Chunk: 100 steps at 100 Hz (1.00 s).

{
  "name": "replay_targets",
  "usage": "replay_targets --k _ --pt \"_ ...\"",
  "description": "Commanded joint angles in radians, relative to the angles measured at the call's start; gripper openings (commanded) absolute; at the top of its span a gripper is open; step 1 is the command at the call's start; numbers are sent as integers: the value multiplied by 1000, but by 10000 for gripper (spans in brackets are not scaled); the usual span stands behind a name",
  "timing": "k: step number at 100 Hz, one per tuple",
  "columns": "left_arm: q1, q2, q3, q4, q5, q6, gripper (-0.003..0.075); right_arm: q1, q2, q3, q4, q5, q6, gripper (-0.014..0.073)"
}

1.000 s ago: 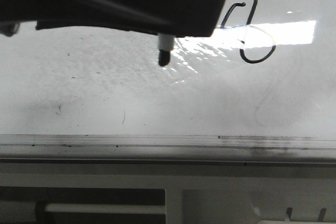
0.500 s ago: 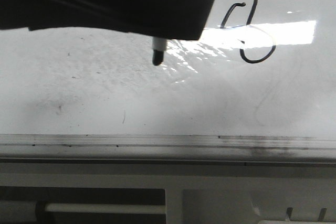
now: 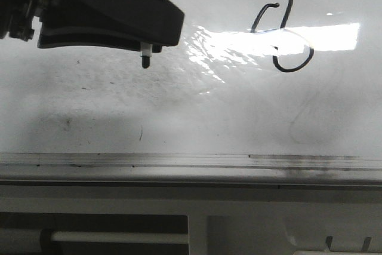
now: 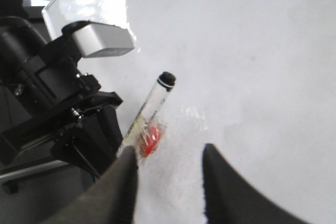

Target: Write number 8 on whiteboard

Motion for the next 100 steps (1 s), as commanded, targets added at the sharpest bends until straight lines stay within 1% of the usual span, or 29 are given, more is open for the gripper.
replay_targets --k 1,23,33,64,86,95,100 --pt "-4 -1 -25 -38 -61 -34 -21 -35 -32 -37 19 -46 9 -69" --pt "-4 84 -42 -104 -213 -34 -21 -43 -47 -37 19 -37 11 -63" --pt "-4 117 -56 -106 -263 -34 -21 -43 -47 -37 19 -32 43 -63" --pt "-4 166 -92 -158 -338 -34 -20 -43 -47 -37 36 -10 51 -63" --pt "-4 177 -92 -160 -338 -34 -20 -43 -47 -37 75 -6 51 -63" --pt "-4 177 -92 -204 -343 -34 -18 -43 -47 -37 80 -6 51 -63" --pt "-4 177 -92 -226 -350 -34 4 -43 -47 -37 81 -6 51 -63"
